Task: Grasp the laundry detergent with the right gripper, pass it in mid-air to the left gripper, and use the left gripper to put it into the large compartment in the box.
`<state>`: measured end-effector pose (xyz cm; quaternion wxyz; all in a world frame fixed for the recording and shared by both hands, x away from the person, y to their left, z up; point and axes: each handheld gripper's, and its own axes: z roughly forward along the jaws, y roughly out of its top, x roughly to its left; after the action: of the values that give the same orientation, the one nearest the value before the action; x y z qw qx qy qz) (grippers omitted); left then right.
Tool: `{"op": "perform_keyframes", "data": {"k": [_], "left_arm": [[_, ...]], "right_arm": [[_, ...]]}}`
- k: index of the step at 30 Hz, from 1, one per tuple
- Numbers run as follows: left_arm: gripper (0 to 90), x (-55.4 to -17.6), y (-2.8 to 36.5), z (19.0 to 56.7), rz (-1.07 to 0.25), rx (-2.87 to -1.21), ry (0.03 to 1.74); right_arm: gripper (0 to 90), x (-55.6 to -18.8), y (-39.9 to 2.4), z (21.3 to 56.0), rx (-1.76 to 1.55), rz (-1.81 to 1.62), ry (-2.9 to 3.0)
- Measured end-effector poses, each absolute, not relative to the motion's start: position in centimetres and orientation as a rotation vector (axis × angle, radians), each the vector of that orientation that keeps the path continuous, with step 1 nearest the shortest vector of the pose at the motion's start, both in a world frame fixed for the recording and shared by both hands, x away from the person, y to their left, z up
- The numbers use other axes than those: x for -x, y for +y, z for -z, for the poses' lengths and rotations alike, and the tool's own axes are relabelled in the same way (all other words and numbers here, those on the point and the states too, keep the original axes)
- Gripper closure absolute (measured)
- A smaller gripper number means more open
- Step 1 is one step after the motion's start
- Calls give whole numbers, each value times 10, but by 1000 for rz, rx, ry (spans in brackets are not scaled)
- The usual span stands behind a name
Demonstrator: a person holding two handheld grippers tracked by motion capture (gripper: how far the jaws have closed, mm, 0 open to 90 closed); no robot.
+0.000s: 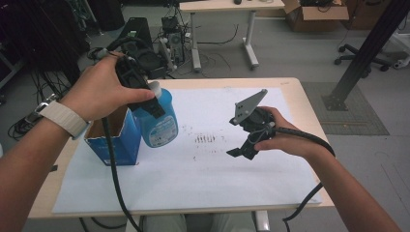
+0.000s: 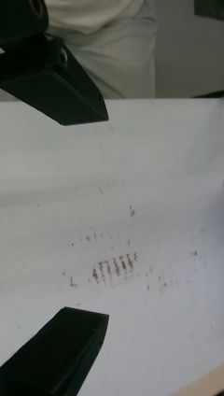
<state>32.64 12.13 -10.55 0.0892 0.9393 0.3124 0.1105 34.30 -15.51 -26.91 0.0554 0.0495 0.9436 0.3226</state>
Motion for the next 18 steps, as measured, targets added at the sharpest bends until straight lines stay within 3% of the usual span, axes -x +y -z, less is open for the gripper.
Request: {"op": "perform_keyframes", "data": {"k": [18], "left_arm": [[380, -352, 156, 51, -399, -2519, 1417]], "right_arm": [[43, -333, -177, 283, -152, -709, 2945]]}}
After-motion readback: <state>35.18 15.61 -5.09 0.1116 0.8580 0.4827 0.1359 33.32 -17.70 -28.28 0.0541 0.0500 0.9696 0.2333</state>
